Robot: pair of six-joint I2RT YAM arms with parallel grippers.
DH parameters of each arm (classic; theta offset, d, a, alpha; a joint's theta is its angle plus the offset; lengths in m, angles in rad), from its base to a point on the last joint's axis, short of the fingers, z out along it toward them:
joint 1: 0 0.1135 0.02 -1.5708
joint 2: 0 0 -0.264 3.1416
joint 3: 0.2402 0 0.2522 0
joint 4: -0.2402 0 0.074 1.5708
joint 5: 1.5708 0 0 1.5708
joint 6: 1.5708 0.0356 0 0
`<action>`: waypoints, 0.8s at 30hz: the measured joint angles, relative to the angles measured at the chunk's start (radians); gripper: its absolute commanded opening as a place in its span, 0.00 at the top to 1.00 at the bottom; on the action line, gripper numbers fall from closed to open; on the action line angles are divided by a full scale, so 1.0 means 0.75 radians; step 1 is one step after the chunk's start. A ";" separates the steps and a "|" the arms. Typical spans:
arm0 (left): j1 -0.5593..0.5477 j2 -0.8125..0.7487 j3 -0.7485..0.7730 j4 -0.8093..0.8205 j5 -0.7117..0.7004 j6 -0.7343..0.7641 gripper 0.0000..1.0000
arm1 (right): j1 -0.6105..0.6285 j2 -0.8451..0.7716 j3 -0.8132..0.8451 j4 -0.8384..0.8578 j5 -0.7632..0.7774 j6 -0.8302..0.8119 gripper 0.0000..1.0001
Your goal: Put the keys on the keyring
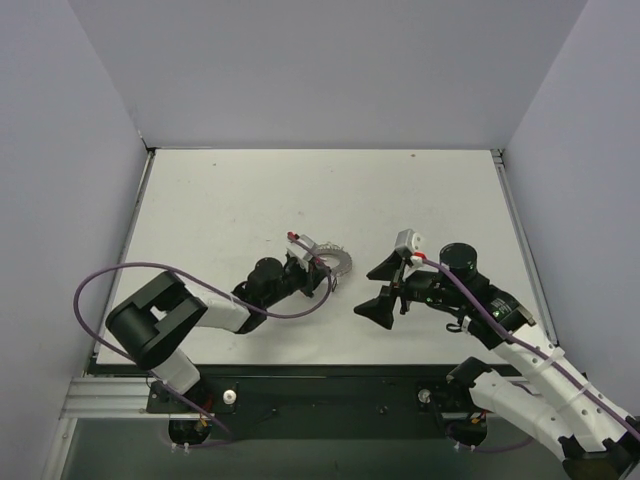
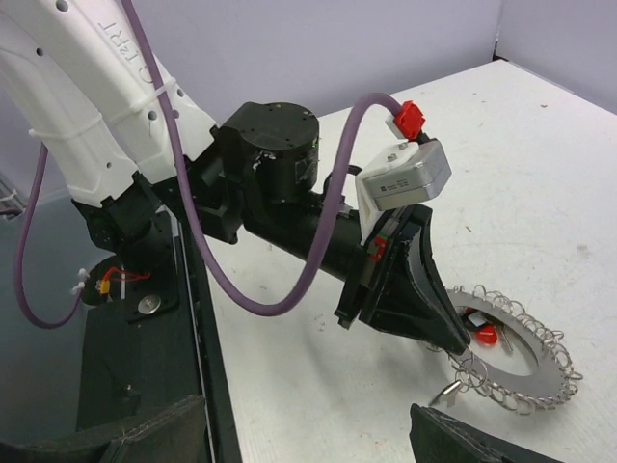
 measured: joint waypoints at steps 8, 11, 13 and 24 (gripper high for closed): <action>-0.126 -0.196 0.102 -0.230 -0.043 0.112 1.00 | -0.001 -0.003 -0.001 0.018 -0.001 0.011 0.13; -0.167 -0.255 0.146 -0.284 -0.034 0.146 1.00 | -0.001 -0.016 -0.001 0.019 -0.001 0.011 0.13; -0.176 -0.302 0.157 -0.309 -0.022 0.150 1.00 | -0.001 -0.035 -0.001 0.021 -0.001 0.012 0.13; -0.060 -0.152 0.146 -0.271 0.025 0.062 1.00 | -0.001 -0.026 -0.027 0.047 -0.001 0.013 0.13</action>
